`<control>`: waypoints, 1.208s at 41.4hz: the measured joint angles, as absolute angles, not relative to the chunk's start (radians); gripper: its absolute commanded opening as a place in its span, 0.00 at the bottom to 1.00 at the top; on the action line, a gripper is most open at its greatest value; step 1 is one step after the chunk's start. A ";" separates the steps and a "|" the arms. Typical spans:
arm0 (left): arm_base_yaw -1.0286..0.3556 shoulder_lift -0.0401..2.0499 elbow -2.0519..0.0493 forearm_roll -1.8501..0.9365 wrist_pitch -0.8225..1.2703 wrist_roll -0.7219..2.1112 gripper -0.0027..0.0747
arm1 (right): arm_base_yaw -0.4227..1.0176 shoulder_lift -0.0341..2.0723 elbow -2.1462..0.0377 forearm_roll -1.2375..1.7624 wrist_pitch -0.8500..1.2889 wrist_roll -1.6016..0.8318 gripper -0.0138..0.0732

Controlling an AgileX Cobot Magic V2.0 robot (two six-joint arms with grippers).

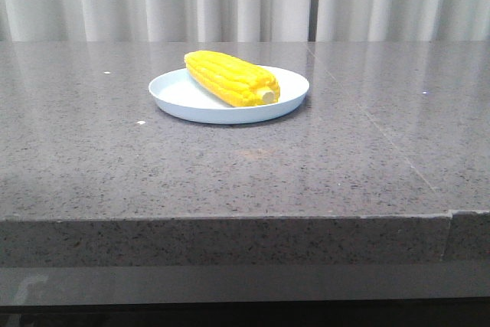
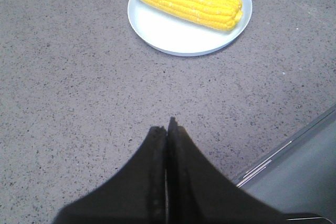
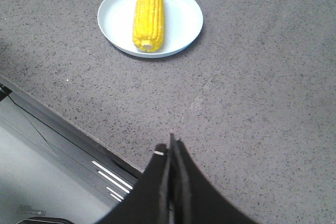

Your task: Place corn on plate with both arms

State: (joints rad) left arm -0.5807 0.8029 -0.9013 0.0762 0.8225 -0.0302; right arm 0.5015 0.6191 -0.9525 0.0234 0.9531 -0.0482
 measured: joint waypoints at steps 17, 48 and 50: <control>-0.458 0.680 -0.811 0.078 0.712 -0.030 0.01 | 0.502 0.619 -0.953 0.023 0.952 -0.048 0.08; -0.014 0.033 -0.075 0.000 0.145 -0.030 0.01 | 0.502 0.619 -0.953 0.023 0.952 -0.048 0.08; -0.002 0.018 -0.054 -0.011 0.130 -0.030 0.01 | 0.502 0.619 -0.953 0.023 0.952 -0.048 0.08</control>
State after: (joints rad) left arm -0.0016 0.0181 -0.0541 -0.0106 0.1303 -0.0302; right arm 0.5015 0.6191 -0.9525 0.0234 0.9517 -0.0482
